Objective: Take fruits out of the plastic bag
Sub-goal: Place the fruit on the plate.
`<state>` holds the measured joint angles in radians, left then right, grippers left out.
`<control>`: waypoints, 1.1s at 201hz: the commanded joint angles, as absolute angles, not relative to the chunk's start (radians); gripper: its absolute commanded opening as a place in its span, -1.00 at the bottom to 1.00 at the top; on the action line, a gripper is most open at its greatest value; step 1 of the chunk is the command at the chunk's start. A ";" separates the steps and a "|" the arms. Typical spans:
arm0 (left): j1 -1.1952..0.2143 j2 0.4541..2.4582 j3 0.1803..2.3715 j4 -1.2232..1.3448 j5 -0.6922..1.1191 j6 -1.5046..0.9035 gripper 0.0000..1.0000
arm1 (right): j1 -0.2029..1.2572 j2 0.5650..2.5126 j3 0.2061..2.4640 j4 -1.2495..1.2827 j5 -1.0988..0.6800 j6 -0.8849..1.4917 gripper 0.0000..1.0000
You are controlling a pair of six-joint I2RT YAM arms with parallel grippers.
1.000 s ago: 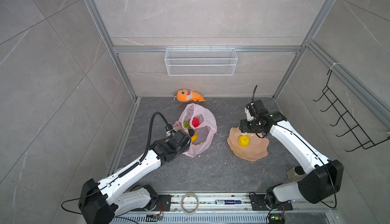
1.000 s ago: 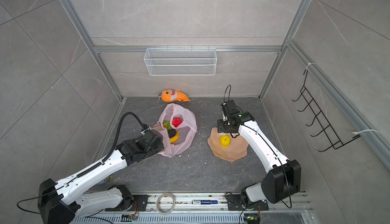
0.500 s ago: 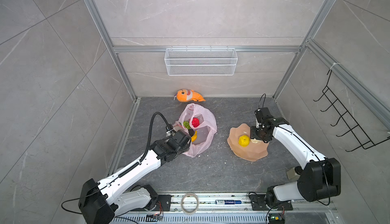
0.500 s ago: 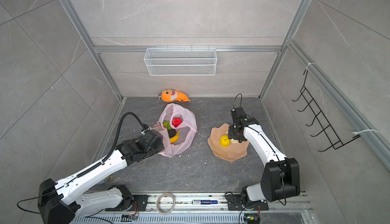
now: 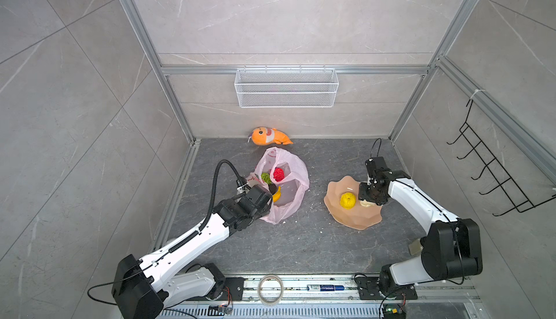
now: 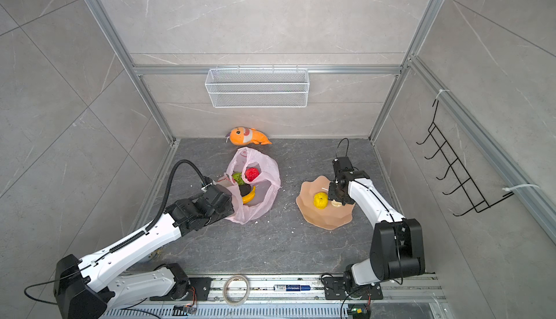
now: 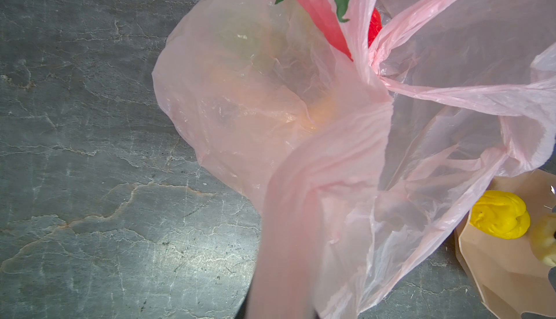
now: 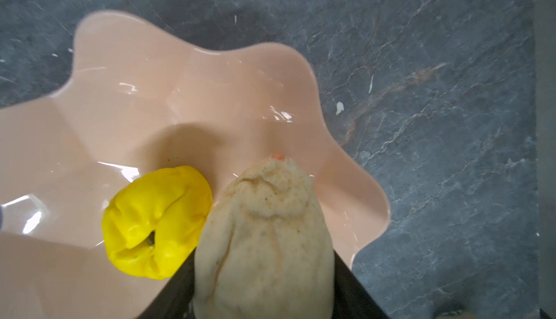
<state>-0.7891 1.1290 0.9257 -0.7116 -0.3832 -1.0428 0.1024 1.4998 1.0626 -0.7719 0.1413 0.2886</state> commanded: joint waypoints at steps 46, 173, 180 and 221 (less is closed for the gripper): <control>-0.779 1.121 0.944 -0.725 -0.382 -1.029 -1.00 | 0.094 1.561 1.037 -0.720 0.102 0.295 -0.14; -0.780 1.117 0.941 -0.729 -0.380 -1.034 -1.00 | 0.094 1.603 1.029 -0.707 0.094 0.290 0.15; -0.779 1.116 0.942 -0.729 -0.379 -1.035 -1.00 | 0.094 1.604 1.029 -0.708 0.094 0.288 0.16; -0.780 1.115 0.940 -0.729 -0.381 -1.038 -1.00 | 0.094 1.610 1.031 -0.709 0.092 0.287 0.28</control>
